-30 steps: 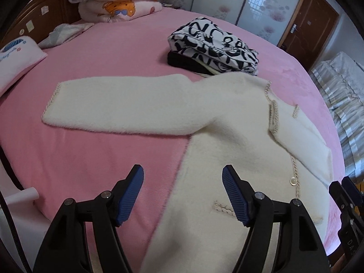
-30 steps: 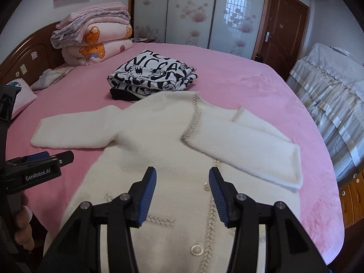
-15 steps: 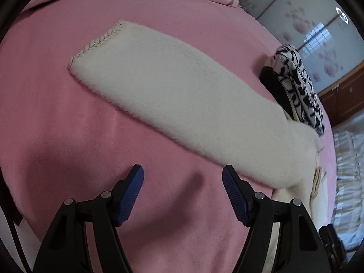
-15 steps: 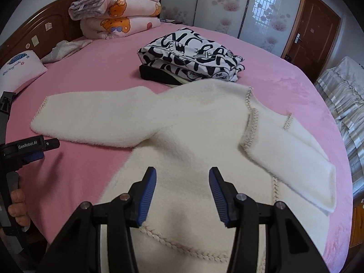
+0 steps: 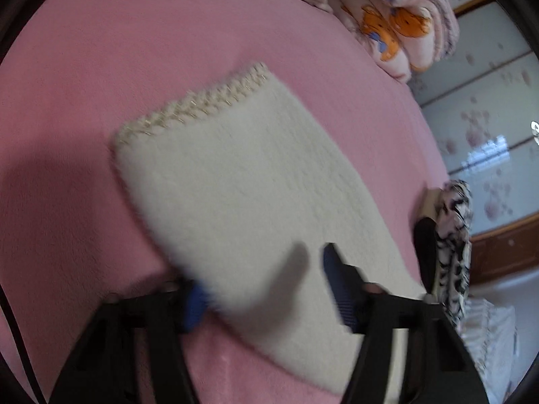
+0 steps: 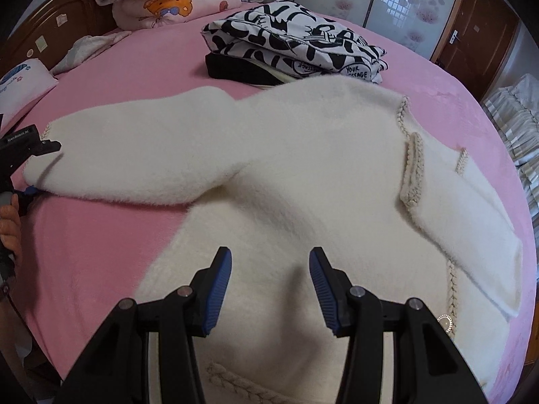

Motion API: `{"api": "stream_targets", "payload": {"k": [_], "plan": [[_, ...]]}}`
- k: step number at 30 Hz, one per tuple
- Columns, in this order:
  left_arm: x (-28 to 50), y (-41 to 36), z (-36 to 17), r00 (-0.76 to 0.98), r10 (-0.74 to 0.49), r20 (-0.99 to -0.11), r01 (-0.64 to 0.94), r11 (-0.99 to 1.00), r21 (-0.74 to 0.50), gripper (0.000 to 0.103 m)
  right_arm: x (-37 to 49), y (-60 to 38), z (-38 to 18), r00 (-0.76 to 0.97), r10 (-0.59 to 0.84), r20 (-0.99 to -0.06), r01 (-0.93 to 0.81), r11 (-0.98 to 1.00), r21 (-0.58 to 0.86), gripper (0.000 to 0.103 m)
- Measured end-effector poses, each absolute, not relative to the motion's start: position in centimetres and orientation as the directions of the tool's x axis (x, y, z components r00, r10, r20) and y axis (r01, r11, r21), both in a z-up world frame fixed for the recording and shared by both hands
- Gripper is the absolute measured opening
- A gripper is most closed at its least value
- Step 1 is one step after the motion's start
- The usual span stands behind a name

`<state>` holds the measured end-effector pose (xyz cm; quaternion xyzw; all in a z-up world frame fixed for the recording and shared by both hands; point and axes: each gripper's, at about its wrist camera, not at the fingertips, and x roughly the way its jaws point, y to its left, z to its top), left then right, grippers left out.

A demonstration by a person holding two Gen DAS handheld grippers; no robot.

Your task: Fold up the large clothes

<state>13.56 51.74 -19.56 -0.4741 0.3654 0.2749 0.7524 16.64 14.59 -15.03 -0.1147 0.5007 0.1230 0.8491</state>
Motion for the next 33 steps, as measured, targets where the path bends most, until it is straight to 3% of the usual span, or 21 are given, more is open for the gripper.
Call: {"api": "stream_targets", "payload": {"k": [2, 4, 9, 14, 21, 23, 25, 27, 30, 32, 33], "plan": [[14.4, 51.5, -18.8, 0.578, 0.087, -0.812, -0.759, 0.423, -0.495, 0.017, 16.8, 13.9, -15.3, 0.455, 0.100, -0.885, -0.307, 0.950, -0.051, 0.048], [15.4, 50.2, -17.3, 0.591, 0.113, -0.799, -0.742, 0.466, -0.483, 0.015, 16.8, 13.0, -15.3, 0.449, 0.110, -0.887, -0.291, 0.956, -0.029, 0.048], [17.9, 43.9, -11.2, 0.666, 0.125, -0.736, -0.613, 0.653, -0.445, 0.014, 16.7, 10.5, -14.3, 0.469, 0.124, -0.874, -0.254, 0.967, 0.001, 0.048], [20.2, 32.9, -6.1, 0.716, -0.026, -0.698, -0.363, 0.840, -0.404, 0.014, 16.7, 6.3, -12.7, 0.505, 0.130, -0.853, -0.180, 0.983, 0.043, 0.048], [22.5, 17.6, -7.9, 0.587, -0.237, -0.774, -0.072, 0.937, -0.342, 0.014, 16.1, -1.8, -11.5, 0.546, 0.094, -0.833, -0.039, 0.995, 0.087, 0.048], [22.8, 14.6, -9.6, 0.522, -0.225, -0.822, -0.034, 0.958, -0.284, 0.019, 15.8, -4.0, -11.8, 0.538, 0.081, -0.839, -0.001, 0.995, 0.096, 0.048], [22.5, 12.6, -11.2, 0.476, -0.179, -0.861, -0.011, 0.978, -0.209, 0.034, 15.5, -5.8, -12.2, 0.527, 0.078, -0.846, 0.024, 0.994, 0.107, 0.048], [22.1, 11.8, -12.6, 0.432, -0.150, -0.889, -0.007, 0.985, -0.170, 0.041, 15.1, -7.1, -12.7, 0.513, 0.083, -0.854, 0.037, 0.992, 0.118, 0.048], [22.3, 12.0, -12.4, 0.420, -0.183, -0.889, -0.017, 0.978, -0.209, 0.053, 14.8, -8.3, -13.5, 0.498, 0.091, -0.862, 0.046, 0.990, 0.131, 0.048], [21.1, 13.0, -11.7, 0.429, -0.186, -0.884, -0.030, 0.975, -0.220, 0.069, 14.7, -8.6, -13.8, 0.493, 0.103, -0.864, 0.050, 0.988, 0.146, 0.048], [20.9, 13.2, -11.3, 0.437, -0.181, -0.881, -0.037, 0.975, -0.218, 0.072, 14.7, -8.7, -13.9, 0.491, 0.110, -0.864, 0.051, 0.987, 0.155, 0.048]]}}
